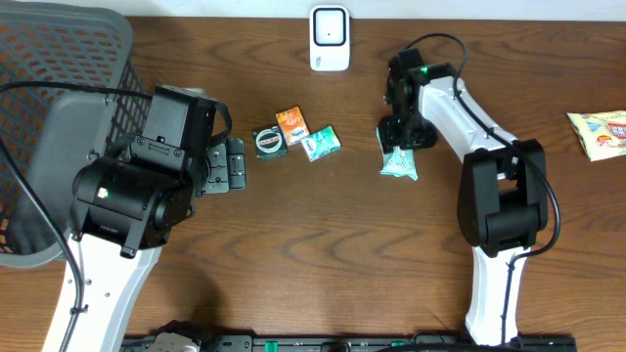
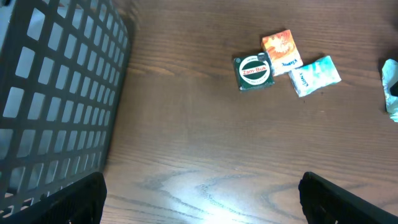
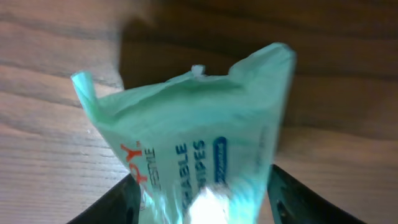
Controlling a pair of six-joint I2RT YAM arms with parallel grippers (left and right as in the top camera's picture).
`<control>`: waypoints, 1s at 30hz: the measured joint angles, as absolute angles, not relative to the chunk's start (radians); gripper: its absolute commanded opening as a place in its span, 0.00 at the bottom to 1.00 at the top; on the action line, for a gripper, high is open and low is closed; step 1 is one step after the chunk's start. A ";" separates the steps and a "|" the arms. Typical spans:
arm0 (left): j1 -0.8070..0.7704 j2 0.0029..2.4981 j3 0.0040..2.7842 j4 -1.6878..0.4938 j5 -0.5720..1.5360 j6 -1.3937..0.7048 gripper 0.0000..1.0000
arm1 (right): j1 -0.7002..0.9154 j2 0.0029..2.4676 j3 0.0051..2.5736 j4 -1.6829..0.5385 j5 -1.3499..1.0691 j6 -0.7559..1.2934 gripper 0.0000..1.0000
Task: Scan the item barcode
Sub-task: 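Lift the wipe pack up to the scanner with the right gripper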
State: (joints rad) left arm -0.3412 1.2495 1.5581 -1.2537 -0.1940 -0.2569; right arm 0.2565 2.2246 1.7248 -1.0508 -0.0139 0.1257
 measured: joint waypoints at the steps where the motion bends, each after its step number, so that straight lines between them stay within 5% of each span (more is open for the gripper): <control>1: -0.341 1.250 1.558 -1.254 -0.194 -0.257 0.98 | 0.260 2.225 1.708 -1.034 -0.017 0.120 0.38; 3: -0.341 1.250 1.558 -1.254 -0.194 -0.257 0.98 | 0.264 2.225 1.681 -1.005 -0.020 0.120 0.13; 5: -0.341 1.250 1.558 -1.253 -0.194 -0.257 0.98 | 0.268 2.220 1.670 -0.987 -0.026 0.121 0.01; 17: -0.341 1.250 1.558 -1.254 -0.194 -0.257 0.98 | 0.277 2.221 1.770 -0.923 -0.031 0.169 0.01; 30: -0.341 1.250 1.558 -1.253 -0.194 -0.257 0.98 | 0.377 2.221 1.888 -0.294 -0.073 0.253 0.01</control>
